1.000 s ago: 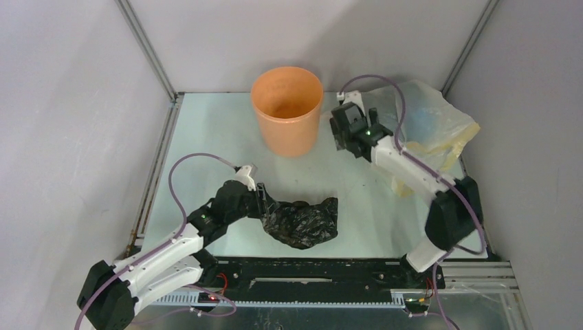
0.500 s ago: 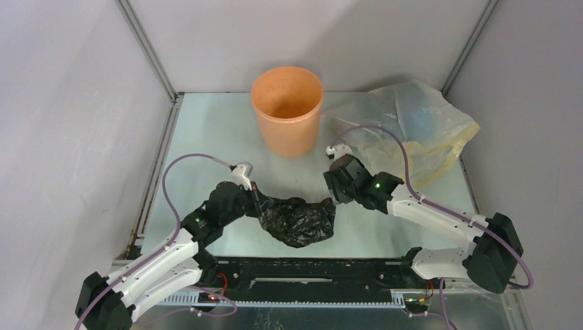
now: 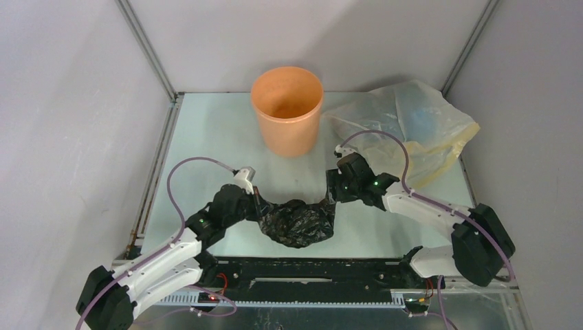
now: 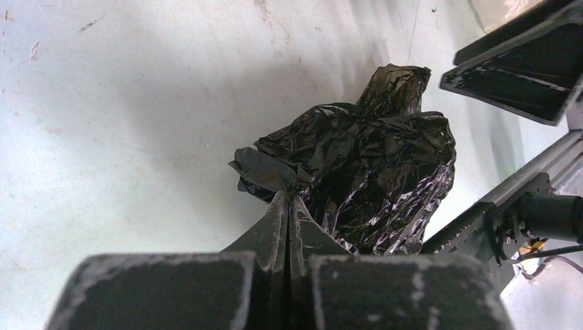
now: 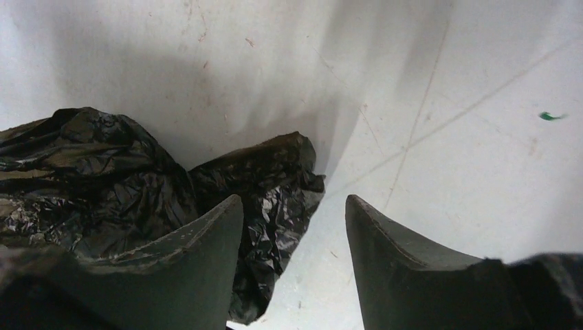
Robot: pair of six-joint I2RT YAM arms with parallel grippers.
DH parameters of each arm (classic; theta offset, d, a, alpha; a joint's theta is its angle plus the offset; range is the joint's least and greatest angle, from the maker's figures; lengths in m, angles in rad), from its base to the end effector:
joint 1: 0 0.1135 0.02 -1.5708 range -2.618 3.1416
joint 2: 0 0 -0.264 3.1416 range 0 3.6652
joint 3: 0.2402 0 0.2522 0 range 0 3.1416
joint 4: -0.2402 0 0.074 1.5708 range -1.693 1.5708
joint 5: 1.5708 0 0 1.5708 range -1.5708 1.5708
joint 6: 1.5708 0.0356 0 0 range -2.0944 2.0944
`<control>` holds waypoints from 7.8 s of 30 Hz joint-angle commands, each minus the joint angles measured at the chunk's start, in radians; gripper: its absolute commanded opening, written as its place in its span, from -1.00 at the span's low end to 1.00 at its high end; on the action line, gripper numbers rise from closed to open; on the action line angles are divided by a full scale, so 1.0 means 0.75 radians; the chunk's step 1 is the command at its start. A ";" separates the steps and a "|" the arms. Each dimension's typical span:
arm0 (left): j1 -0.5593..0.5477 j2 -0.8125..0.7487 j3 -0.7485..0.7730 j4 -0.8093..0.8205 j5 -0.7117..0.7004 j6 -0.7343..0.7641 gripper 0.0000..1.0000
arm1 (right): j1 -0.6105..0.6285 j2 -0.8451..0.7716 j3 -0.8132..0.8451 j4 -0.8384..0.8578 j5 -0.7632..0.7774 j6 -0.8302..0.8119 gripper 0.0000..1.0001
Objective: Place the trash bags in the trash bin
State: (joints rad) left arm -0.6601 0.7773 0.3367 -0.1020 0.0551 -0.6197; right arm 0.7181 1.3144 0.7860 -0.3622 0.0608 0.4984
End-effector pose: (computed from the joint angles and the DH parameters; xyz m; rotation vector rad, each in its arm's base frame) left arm 0.1353 -0.1075 0.1919 0.0795 2.2215 -0.7987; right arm 0.2000 0.1719 0.2120 -0.2487 2.5016 0.4456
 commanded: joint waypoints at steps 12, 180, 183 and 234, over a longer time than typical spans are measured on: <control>0.022 -0.017 -0.042 0.019 -0.133 -0.006 -1.00 | -0.097 0.201 -0.033 0.190 -0.206 0.053 -1.00; -0.319 0.641 0.797 -0.517 -0.722 -0.081 -1.00 | 0.728 -0.828 -0.486 0.010 0.477 0.015 -0.83; -0.240 0.496 0.772 -0.517 -0.653 -0.052 -1.00 | 0.728 -0.855 -0.485 -0.041 0.569 0.063 -0.79; -0.053 0.090 0.565 -0.282 -0.062 0.012 -1.00 | 0.413 0.074 0.024 0.622 0.059 -0.271 -1.00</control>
State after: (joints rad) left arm -0.7151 0.8543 0.7147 -0.2993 0.0326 -0.6346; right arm 1.0351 1.3869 0.7494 0.0872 0.1410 0.2840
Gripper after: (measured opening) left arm 0.003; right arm 0.037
